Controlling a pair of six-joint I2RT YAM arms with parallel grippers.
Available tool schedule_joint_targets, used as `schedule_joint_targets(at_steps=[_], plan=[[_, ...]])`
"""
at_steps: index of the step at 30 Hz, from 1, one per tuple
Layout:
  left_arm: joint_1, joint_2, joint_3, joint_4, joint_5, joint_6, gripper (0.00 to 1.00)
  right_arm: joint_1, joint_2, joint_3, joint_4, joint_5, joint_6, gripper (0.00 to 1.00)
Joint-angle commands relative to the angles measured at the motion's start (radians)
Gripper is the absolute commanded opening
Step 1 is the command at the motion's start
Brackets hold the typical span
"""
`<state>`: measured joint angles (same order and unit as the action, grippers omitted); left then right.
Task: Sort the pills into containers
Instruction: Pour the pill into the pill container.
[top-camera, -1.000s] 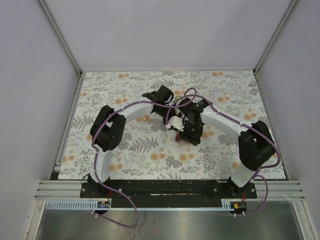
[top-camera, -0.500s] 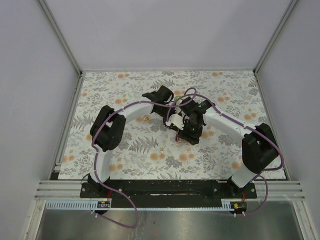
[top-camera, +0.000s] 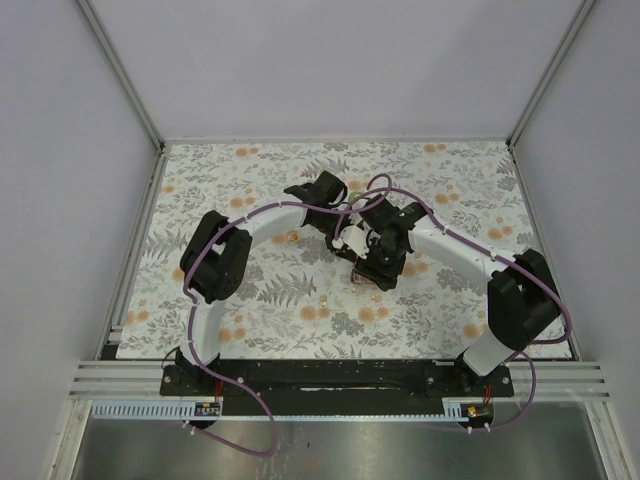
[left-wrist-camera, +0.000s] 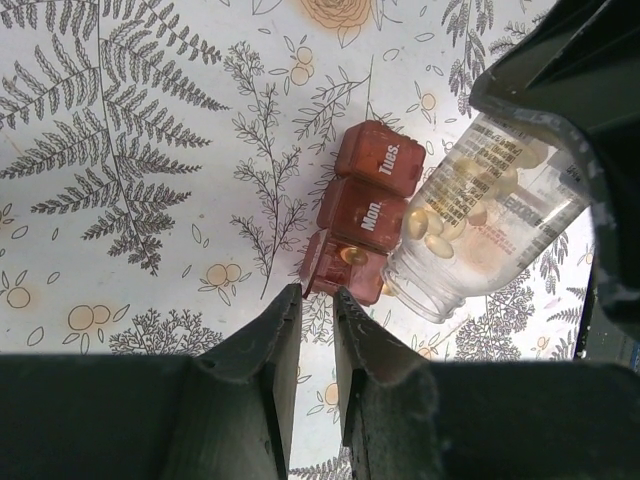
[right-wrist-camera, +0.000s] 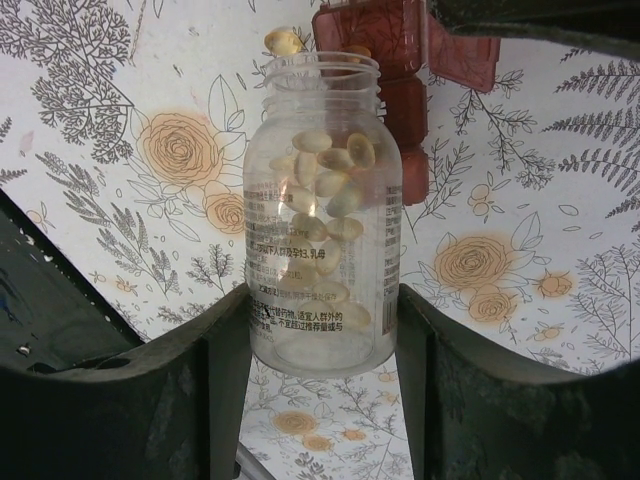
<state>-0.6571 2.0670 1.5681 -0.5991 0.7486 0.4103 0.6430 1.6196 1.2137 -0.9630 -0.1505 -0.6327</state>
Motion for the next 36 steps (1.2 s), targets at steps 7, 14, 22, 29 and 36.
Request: schedule_joint_targets(at_steps=[7, 14, 22, 29, 36], plan=[[-0.035, -0.041, -0.022, -0.051, 0.051, -0.05, 0.22, -0.029, -0.061, -0.062, 0.205, 0.085, 0.185, 0.0], [-0.035, -0.067, -0.055, -0.031, 0.074, -0.088, 0.21, -0.029, -0.089, -0.097, 0.23, 0.091, 0.2, 0.0], [-0.032, -0.09, -0.085, 0.013, 0.092, -0.133, 0.21, -0.029, -0.127, -0.135, 0.239, 0.091, 0.211, 0.0], [-0.013, -0.139, -0.117, 0.054, 0.09, -0.157, 0.37, -0.029, -0.162, -0.154, 0.236, 0.069, 0.209, 0.0], [0.03, -0.165, -0.128, 0.088, 0.094, -0.177, 0.64, -0.031, -0.185, -0.158, 0.219, 0.052, 0.211, 0.0]])
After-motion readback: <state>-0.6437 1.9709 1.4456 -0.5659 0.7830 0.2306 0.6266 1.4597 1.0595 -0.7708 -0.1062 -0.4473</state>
